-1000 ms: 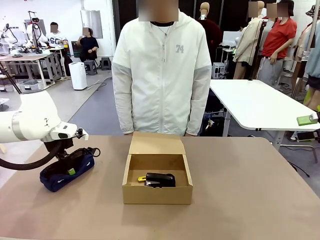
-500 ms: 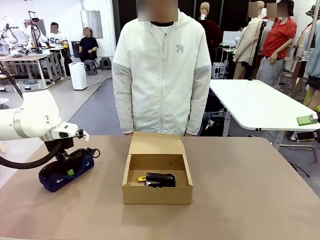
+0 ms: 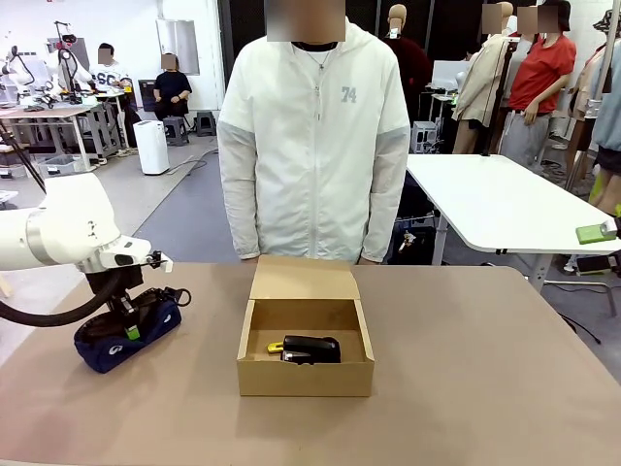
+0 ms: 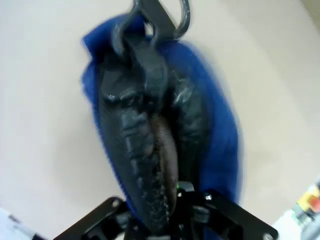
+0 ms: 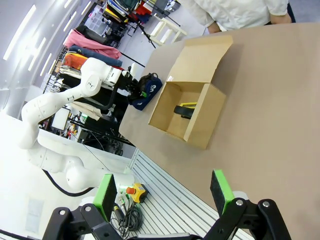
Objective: Pack the items into the box.
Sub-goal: Pick up the item indicated by the person and place it inside the Mailer Box.
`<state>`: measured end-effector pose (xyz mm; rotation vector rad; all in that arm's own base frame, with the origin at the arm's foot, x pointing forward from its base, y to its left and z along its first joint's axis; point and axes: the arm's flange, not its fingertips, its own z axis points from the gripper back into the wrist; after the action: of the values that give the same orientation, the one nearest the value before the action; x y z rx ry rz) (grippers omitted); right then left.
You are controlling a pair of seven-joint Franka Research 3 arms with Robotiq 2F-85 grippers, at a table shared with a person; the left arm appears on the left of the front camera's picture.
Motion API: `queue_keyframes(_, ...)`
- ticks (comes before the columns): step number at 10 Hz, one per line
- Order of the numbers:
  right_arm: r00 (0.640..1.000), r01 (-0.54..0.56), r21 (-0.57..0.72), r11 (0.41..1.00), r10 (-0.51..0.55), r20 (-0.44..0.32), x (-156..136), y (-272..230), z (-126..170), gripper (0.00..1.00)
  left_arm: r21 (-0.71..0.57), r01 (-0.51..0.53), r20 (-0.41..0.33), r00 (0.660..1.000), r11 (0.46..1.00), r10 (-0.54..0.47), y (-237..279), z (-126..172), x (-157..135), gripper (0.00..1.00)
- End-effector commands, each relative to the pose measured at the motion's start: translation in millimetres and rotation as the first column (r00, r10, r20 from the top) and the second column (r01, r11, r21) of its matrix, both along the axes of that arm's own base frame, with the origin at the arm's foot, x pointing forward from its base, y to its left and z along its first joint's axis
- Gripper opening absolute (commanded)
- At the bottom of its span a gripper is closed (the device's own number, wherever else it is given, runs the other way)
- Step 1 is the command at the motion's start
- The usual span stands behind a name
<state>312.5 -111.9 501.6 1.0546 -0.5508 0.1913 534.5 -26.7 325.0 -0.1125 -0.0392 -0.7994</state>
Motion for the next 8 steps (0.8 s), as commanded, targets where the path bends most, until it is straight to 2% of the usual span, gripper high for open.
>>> queue_keyframes(1,1.0,-0.014,-0.015,1.0,0.014,0.008,-1,-2,1,1.0,-0.019,-0.037,-0.031,0.999,0.999,0.037,5,0,2,0.0)
queue_keyframes(3,1.0,-0.014,-0.015,1.0,0.014,0.008,-1,-2,1,1.0,-0.037,-0.066,-0.026,0.998,0.997,0.065,13,13,1,0.0)
queue_keyframes(6,1.0,-0.014,-0.015,1.0,0.014,0.008,-1,-2,1,1.0,-0.041,-0.043,0.008,0.999,0.998,0.043,17,46,-2,0.0)
queue_keyframes(8,1.0,-0.014,-0.015,1.0,0.014,0.008,-1,-2,1,1.0,-0.078,-0.011,-0.023,1.0,0.997,0.009,13,94,-10,0.0)
